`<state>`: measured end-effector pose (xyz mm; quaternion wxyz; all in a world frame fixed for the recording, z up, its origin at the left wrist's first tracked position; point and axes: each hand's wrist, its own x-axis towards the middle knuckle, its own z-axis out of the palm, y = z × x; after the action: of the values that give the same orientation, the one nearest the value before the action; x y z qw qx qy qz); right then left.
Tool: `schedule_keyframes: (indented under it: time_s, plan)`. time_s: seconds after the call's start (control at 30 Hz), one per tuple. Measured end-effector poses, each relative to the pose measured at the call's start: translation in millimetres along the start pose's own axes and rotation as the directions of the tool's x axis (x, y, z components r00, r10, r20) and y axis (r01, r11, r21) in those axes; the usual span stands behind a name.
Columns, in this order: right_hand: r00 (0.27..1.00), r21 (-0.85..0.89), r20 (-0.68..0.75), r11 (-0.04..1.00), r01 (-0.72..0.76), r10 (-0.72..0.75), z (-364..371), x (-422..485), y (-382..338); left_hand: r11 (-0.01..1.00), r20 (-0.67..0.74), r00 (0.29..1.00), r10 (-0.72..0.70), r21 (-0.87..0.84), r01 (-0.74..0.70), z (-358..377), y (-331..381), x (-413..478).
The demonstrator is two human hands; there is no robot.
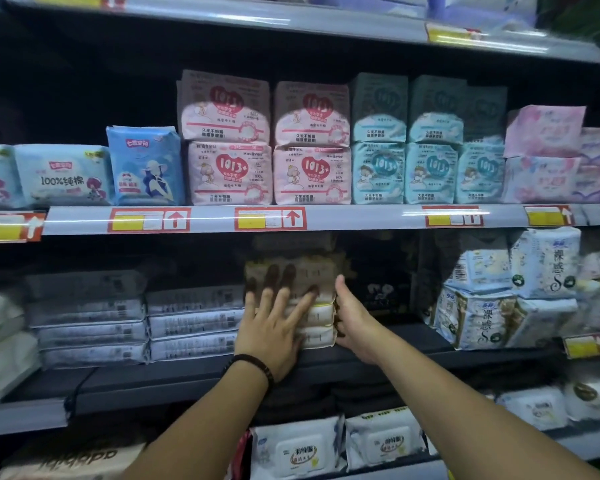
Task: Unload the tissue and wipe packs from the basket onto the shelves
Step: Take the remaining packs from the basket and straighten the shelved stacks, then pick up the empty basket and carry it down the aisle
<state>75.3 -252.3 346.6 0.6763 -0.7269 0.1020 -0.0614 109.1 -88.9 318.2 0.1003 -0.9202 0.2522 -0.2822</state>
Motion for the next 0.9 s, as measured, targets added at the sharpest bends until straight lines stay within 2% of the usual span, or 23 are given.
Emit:
schedule_keyframes:
  time_s: [0.07, 0.1, 0.17, 0.23, 0.27, 0.3, 0.37, 0.4, 0.47, 0.53, 0.63, 0.73, 0.83, 0.9]
  plan:
    - [0.988, -0.192, -0.126, 0.979, 0.067, -0.092, 4.5, -8.6, 0.5, 1.0, 0.035, 0.999, -0.001, -0.014, 0.002, -10.5, 4.0, -8.3]
    - [0.967, -0.293, -0.186, 0.949, 0.117, -0.177, 7.6, -15.5, 1.9, 0.997, 0.001, 1.0, 0.0, -0.072, 0.0, -16.1, 6.9, -15.7]
    - [0.914, -0.455, -0.212, 0.863, 0.221, -0.346, 10.8, -37.0, 7.9, 0.968, -0.126, 0.992, -0.002, -0.251, -0.03, -23.0, 12.6, -43.4]
    - [0.88, -0.561, -0.157, 0.774, 0.293, -0.448, 13.4, -65.3, 17.2, 0.925, -0.263, 0.965, 0.01, -0.365, -0.109, -16.7, 16.2, -84.4]
    - [0.865, -0.615, -0.092, 0.711, 0.341, -0.494, 14.9, -81.9, 21.6, 0.911, -0.285, 0.958, 0.01, -0.392, -0.126, -10.9, 16.5, -108.0]
    - [0.851, -0.659, -0.013, 0.645, 0.387, -0.524, 16.2, -95.3, 31.6, 0.896, -0.259, 0.966, 0.009, -0.427, -0.123, -3.7, 17.3, -133.6]
    - [0.835, -0.732, 0.14, 0.512, 0.449, -0.532, 20.3, -123.6, 55.8, 0.841, -0.068, 0.998, -0.007, -0.541, -0.031, 11.1, 18.4, -181.0]
    - [0.837, -0.759, 0.199, 0.461, 0.46, -0.509, 22.9, -140.7, 70.6, 0.806, 0.07, 0.998, -0.004, -0.59, 0.044, 22.6, 20.7, -205.2]
    - [0.86, -0.8, 0.254, 0.404, 0.444, -0.443, 26.3, -168.5, 108.5, 0.76, 0.299, 0.954, 0.018, -0.624, 0.181, 56.4, 28.8, -248.1]
    - [0.905, -0.832, 0.243, 0.405, 0.38, -0.35, 28.6, -190.9, 154.6, 0.733, 0.501, 0.865, 0.029, -0.599, 0.322, 98.9, 39.6, -283.8]
    - [0.973, -0.874, 0.171, 0.433, 0.222, -0.155, 33.6, -228.6, 238.4, 0.73, 0.727, 0.686, 0.035, -0.488, 0.479, 156.0, 60.1, -336.2]
    - [0.993, -0.904, 0.052, 0.427, 0.0, 0.111, 32.5, -264.2, 323.3, 0.694, 0.832, 0.554, -0.024, -0.385, 0.608, 195.7, 83.0, -367.0]
    - [0.936, -0.924, 0.027, 0.366, -0.11, 0.351, 30.4, -293.1, 382.9, 0.628, 0.866, 0.496, -0.06, -0.354, 0.693, 225.2, 94.9, -375.7]
    - [0.886, -0.937, 0.028, 0.321, -0.138, 0.462, 30.5, -309.1, 405.9, 0.622, 0.871, 0.489, -0.051, -0.355, 0.698, 237.5, 91.4, -372.4]
